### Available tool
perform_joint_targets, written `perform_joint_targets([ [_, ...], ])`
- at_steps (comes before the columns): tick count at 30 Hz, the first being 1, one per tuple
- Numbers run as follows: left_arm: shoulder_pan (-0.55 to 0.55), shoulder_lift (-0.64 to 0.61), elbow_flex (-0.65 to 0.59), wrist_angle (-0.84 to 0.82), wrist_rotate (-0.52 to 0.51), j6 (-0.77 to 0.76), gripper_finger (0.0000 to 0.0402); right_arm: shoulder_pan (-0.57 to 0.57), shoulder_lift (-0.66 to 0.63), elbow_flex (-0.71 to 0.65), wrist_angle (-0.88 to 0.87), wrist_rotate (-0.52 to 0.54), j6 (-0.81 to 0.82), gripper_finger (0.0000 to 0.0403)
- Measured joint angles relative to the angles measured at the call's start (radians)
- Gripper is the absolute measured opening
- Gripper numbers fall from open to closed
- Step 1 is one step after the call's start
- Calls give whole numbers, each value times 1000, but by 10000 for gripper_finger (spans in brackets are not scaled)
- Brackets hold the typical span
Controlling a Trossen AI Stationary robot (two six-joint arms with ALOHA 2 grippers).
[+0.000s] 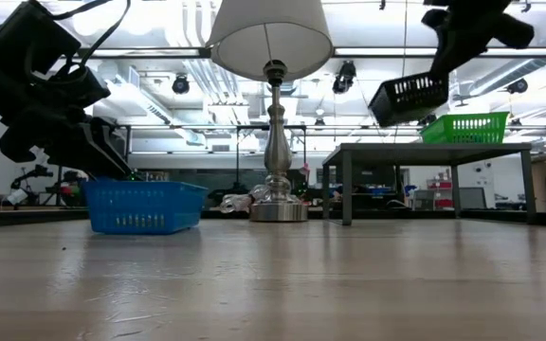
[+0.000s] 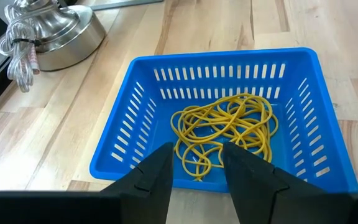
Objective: Pick & Place Office Desk Supplies
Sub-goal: Put the black bin on the shelf
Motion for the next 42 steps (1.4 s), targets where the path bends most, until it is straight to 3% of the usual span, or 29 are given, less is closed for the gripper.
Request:
perform_joint_targets([
  [11, 0, 0, 0, 0, 0, 0, 143, -238, 69, -3, 103, -160, -193, 13],
  [25, 0, 0, 0, 0, 0, 0, 143, -389, 153, -7, 194, -241, -269, 13],
  [34, 0, 0, 0, 0, 0, 0, 143, -468, 102, -82, 224, -340, -334, 13],
  [42, 0, 0, 0, 0, 0, 0, 143, -516, 32, -170, 338, -355, -423, 13],
])
